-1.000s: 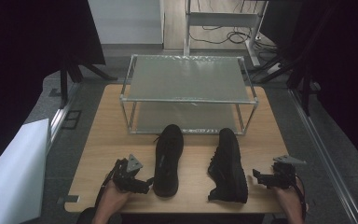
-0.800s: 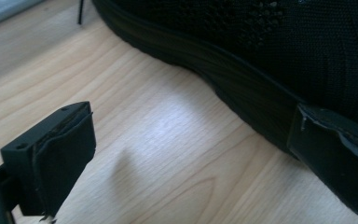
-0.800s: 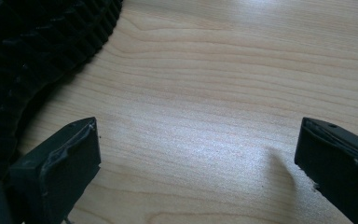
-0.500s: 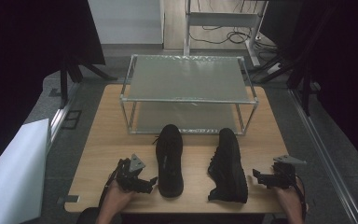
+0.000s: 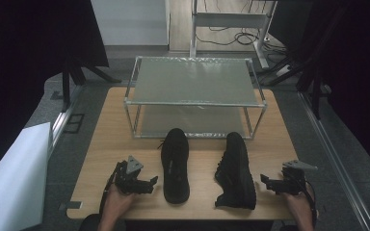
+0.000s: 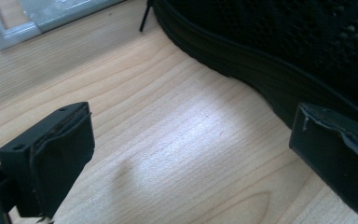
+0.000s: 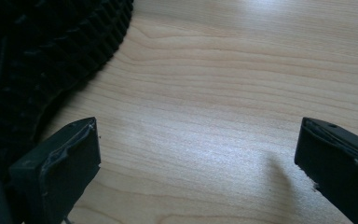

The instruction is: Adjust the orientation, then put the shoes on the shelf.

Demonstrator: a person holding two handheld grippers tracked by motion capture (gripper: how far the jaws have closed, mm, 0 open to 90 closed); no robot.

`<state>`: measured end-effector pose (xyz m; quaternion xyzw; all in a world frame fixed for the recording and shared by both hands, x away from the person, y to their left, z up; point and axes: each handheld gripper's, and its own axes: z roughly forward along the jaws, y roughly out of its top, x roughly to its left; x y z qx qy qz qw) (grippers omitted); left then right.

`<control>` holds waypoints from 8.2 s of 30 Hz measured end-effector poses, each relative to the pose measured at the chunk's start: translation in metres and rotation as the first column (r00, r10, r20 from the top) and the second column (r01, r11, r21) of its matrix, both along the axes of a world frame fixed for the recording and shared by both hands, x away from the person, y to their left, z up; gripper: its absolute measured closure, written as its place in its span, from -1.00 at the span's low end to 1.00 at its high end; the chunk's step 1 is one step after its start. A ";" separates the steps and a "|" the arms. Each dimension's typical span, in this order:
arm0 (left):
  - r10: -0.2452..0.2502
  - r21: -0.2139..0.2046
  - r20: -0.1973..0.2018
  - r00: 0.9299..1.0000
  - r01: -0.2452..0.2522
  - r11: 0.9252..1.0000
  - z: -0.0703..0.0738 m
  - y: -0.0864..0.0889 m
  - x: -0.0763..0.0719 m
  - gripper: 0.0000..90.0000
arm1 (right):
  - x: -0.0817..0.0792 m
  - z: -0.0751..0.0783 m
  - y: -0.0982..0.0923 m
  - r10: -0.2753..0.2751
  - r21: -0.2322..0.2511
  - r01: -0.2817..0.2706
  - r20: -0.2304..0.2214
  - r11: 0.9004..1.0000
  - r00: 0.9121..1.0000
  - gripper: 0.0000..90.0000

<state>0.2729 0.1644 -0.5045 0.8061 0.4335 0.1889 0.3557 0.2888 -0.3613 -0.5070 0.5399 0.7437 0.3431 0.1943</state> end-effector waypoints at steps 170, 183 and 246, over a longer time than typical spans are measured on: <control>0.064 -0.115 -0.088 0.994 -0.074 0.991 0.019 -0.058 0.054 0.17 | 0.011 0.026 0.035 -0.077 -0.073 0.082 0.069 0.994 0.995 0.53; 0.059 -0.175 -0.117 0.991 -0.079 0.981 0.023 -0.029 0.056 0.73 | 0.010 0.025 0.015 -0.100 0.172 0.095 0.019 0.980 0.995 0.64; 0.134 -0.703 -0.063 0.989 -0.139 0.697 0.113 -0.022 0.029 0.72 | 0.034 0.119 0.099 0.037 0.755 -0.046 0.028 0.654 0.999 0.64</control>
